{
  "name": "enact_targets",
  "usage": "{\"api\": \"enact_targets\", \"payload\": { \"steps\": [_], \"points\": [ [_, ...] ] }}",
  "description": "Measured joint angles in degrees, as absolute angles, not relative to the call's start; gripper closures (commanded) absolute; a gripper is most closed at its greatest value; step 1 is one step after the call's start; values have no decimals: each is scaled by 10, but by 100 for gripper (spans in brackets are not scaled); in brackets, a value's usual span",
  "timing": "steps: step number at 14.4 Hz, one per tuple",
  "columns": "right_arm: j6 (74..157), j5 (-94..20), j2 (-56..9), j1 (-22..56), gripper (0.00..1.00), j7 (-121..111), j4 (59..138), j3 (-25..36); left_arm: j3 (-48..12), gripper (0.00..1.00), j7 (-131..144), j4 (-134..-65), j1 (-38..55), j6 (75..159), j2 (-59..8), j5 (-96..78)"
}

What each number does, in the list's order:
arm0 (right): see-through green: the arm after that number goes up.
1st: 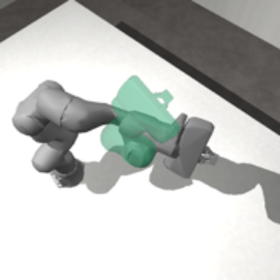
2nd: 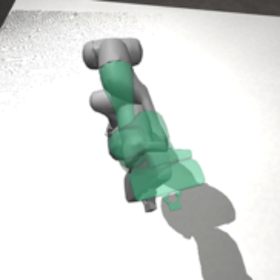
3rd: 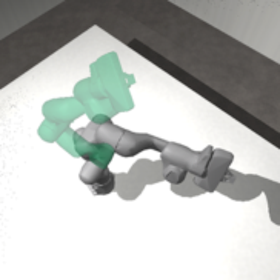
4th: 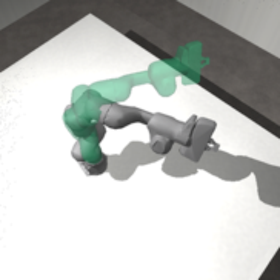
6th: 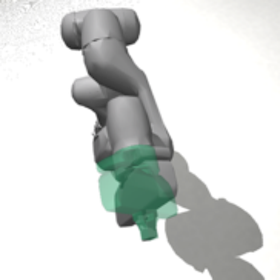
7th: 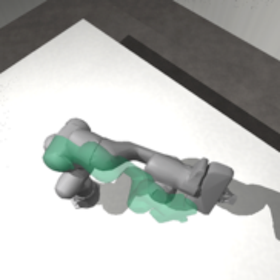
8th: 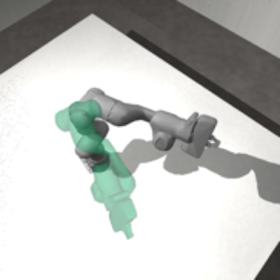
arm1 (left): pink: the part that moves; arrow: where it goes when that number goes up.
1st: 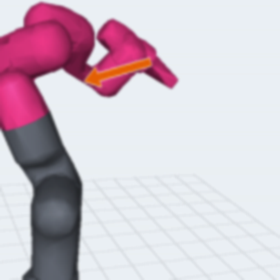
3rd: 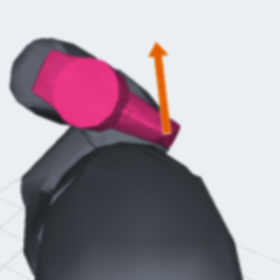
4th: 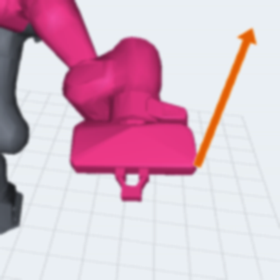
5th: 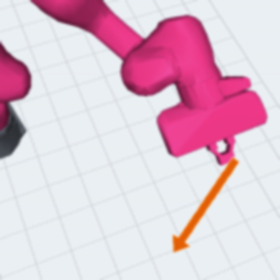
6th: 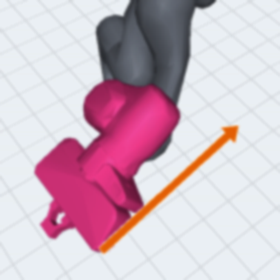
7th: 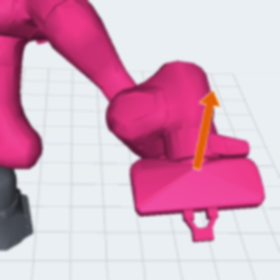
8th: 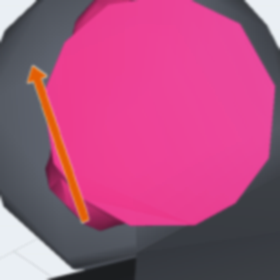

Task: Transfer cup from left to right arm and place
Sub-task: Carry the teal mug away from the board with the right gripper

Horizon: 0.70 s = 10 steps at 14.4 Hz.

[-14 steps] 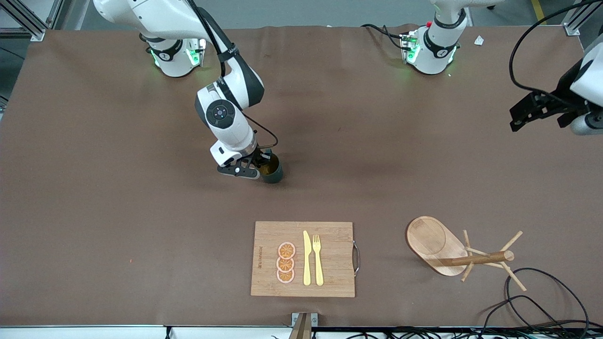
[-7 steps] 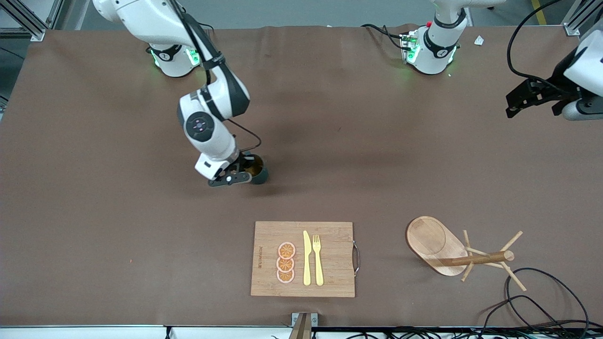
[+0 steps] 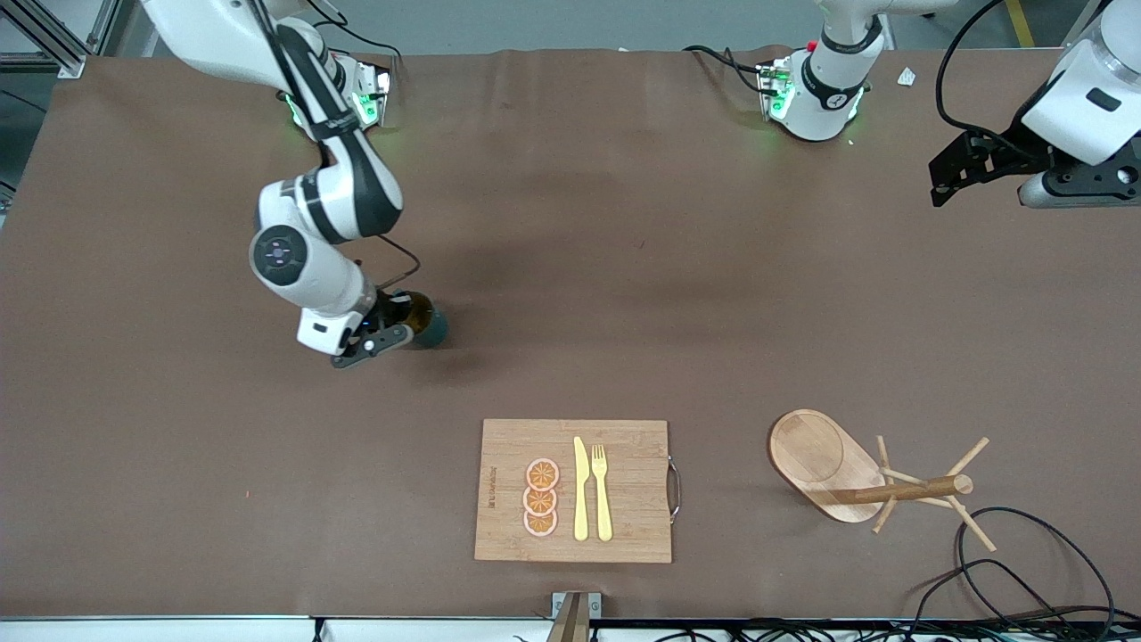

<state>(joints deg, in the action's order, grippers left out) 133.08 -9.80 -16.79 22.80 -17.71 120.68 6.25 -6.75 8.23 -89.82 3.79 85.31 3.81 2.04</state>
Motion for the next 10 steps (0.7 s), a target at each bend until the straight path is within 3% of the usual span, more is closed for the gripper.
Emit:
{"api": "enact_targets", "payload": {
  "steps": [6, 10],
  "points": [
    [1334, -97, -136, 89, 100, -485, 1249, 65, -76, 0, 82, -900, 38, 853, 38, 20],
    [1373, -96, -134, 37, 100, -629, 1287, 65, -72, 0, 82, -901, 36, 857, 38, 20]
  ]
}}
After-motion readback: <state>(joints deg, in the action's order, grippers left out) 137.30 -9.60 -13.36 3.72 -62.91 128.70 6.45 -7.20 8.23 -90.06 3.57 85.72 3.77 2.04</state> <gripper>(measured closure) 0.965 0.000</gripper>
